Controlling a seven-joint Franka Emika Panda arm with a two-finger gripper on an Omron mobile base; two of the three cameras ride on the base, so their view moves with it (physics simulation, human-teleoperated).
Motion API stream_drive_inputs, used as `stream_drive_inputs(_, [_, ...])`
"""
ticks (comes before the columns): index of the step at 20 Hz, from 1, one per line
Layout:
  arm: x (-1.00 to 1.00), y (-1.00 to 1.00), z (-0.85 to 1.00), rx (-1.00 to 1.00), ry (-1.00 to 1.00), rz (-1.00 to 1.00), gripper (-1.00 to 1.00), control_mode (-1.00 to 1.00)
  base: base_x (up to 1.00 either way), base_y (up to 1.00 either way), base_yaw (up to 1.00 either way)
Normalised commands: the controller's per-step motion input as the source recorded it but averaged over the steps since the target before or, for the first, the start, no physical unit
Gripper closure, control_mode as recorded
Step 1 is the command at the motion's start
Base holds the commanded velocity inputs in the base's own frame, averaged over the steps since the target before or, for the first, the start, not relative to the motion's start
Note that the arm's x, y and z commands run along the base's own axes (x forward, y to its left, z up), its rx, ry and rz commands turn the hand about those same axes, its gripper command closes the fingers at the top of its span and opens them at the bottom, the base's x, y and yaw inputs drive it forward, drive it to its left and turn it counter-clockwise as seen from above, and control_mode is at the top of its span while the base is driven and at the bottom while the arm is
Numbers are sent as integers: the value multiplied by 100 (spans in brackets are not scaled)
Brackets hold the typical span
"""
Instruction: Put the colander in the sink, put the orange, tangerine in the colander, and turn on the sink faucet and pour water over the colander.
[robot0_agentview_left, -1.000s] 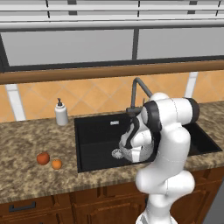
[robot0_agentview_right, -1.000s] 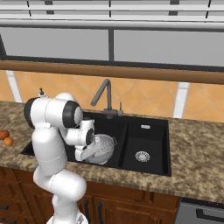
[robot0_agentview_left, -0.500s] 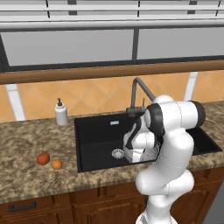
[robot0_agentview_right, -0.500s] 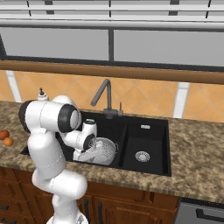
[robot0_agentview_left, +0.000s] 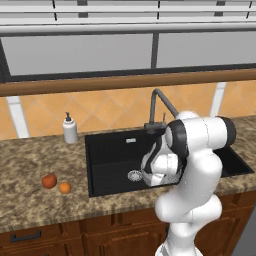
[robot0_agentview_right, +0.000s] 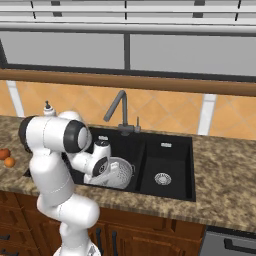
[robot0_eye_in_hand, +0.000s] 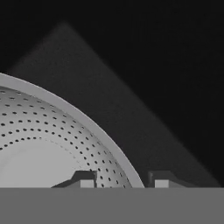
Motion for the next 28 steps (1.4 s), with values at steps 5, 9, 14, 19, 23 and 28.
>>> stream_drive_inputs(5, [-48,19,-17,-3,12,-35,-100,-100,0,0,0])
stream_drive_inputs(9, [-100,9,6,0,-1,-21,-100,-100,0,0,0])
stream_drive_inputs(14, [-89,43,57,0,-13,-12,-100,-100,0,0,0])
stream_drive_inputs(19, [-43,53,97,0,-2,-3,-100,-100,0,0,0])
stream_drive_inputs(23, [-49,38,96,0,0,-3,-100,-100,0,0,0])
stream_drive_inputs(28, [-66,44,100,0,4,-3,-100,-100,0,0,0])
